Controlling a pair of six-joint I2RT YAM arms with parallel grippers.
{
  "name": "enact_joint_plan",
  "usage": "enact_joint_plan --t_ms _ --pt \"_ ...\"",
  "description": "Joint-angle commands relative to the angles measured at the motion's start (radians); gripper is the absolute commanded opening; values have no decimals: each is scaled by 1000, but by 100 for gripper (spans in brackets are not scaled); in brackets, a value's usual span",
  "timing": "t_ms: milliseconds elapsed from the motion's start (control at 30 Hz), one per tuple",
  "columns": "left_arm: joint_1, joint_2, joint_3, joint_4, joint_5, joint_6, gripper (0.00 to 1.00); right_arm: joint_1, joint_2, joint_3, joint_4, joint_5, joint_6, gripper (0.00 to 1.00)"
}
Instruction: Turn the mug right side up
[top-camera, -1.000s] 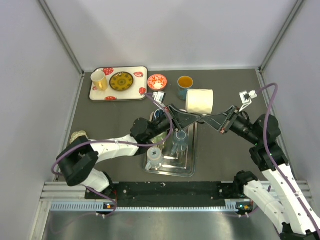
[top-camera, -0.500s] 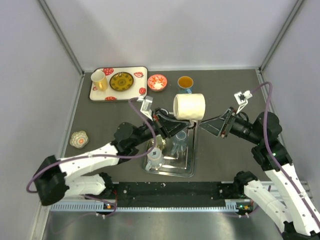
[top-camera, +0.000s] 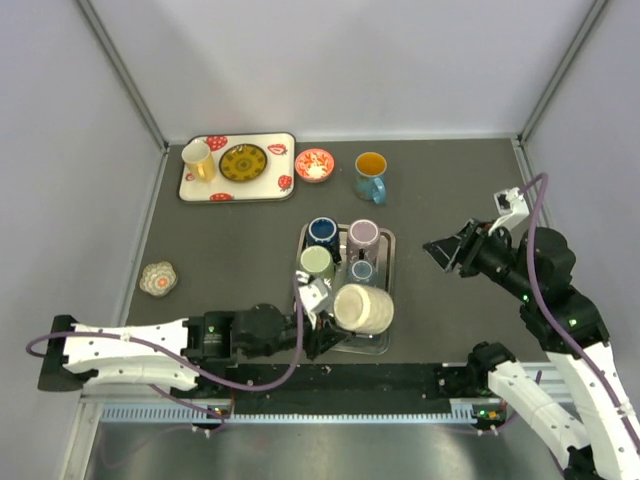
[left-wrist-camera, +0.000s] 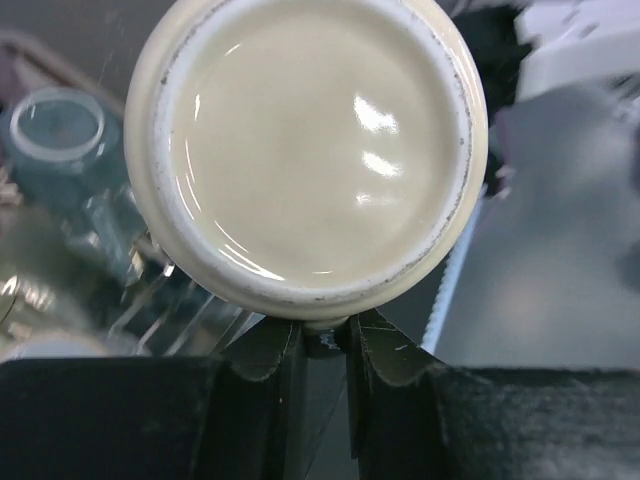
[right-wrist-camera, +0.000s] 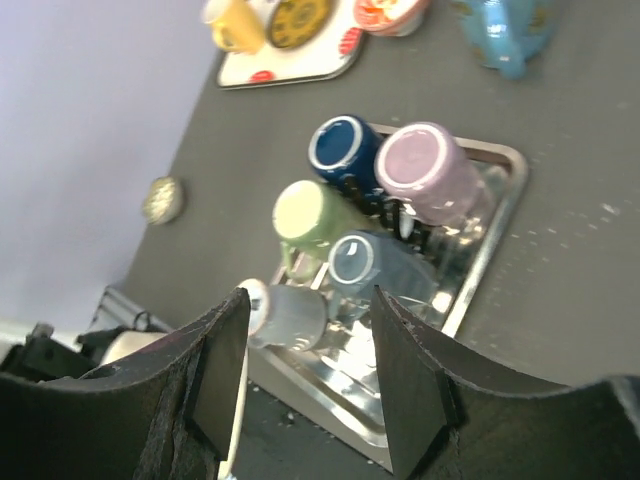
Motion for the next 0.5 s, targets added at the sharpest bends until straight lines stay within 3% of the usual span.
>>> enact_joint_plan --t_ms 0,267,467 --pt "-62 -1 -10 -143 -224 -12 0 8 -25 -5 -78 159 -34 52" --pt "-74 186 30 -169 -261 -23 0 8 -25 -41 -76 145 -21 52" --pt "-71 340 64 -241 -298 -137 0 8 -36 -53 -75 150 -25 52"
